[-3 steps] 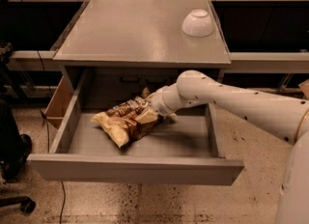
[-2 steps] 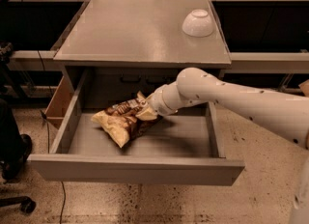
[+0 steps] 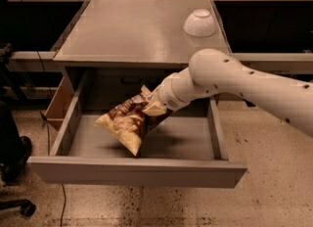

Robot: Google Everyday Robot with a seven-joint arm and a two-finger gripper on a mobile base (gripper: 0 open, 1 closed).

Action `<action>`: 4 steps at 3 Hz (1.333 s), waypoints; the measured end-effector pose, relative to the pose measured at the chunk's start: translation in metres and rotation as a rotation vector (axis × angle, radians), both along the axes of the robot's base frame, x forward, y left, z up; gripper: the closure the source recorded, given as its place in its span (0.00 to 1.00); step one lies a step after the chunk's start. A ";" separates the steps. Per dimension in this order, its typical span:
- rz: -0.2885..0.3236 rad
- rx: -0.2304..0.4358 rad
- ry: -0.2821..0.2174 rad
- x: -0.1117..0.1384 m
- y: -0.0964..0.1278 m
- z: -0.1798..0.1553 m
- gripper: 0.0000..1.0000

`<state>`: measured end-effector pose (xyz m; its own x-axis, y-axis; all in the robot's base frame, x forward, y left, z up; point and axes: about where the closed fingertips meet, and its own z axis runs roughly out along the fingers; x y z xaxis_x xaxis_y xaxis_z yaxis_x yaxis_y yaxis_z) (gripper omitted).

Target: Pick brown chip bag from top drawer and place on counter

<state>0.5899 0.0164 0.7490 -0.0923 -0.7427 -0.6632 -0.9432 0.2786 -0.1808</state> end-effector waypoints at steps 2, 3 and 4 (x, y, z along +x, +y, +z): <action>-0.032 0.020 -0.065 0.035 -0.037 0.077 1.00; -0.048 0.031 -0.143 0.089 -0.043 0.133 1.00; -0.056 0.042 -0.207 0.122 -0.040 0.176 1.00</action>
Offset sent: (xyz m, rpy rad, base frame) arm 0.0833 -0.0664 0.1453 0.0578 -0.1495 -0.0740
